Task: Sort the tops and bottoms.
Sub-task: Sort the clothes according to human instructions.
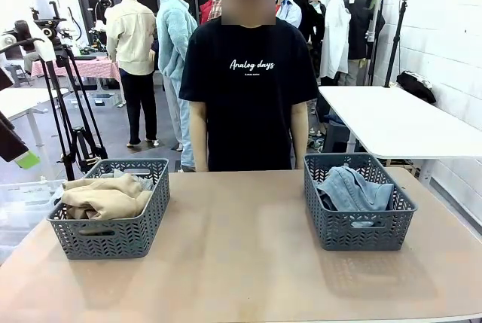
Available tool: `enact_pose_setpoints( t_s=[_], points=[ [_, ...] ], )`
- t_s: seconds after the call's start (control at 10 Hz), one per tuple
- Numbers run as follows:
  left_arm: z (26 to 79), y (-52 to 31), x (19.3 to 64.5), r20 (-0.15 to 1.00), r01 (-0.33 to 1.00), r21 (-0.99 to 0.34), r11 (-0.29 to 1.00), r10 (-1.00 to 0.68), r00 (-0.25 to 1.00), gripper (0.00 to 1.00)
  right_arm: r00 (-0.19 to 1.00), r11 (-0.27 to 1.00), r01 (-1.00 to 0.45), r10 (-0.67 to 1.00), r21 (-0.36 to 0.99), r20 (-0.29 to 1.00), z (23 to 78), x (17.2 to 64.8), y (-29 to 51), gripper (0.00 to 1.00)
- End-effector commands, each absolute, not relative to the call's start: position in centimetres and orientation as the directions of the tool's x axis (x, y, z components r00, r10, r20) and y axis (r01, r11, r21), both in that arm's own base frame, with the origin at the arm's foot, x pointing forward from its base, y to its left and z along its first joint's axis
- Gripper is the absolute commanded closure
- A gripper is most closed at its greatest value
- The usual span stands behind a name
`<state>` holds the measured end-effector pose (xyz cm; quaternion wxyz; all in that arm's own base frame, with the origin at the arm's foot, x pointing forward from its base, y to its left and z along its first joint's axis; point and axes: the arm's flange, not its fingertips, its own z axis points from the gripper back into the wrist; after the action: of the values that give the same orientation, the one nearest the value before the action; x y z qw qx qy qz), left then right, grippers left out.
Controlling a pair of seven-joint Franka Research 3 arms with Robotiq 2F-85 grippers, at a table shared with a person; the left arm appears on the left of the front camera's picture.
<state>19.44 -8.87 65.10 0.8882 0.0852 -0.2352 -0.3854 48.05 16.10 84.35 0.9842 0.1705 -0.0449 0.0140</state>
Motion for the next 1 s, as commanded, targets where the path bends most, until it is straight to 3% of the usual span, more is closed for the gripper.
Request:
enact_pose_setpoints(
  t_s=[0.0, 0.9],
  points=[
    [65.17, -8.69, 19.37, 0.343, 0.639, 0.336, 0.692, -0.722, 0.601, 0.00, 0.997, 0.949, -0.047, 0.025, 0.311, 0.076, 84.82, 47.01, 15.85, 0.00],
    [65.17, -8.69, 19.37, 0.343, 0.639, 0.336, 0.692, -0.722, 0.601, 0.00, 0.997, 0.949, -0.047, 0.025, 0.311, 0.076, 84.82, 47.01, 15.85, 0.00]
  ],
)
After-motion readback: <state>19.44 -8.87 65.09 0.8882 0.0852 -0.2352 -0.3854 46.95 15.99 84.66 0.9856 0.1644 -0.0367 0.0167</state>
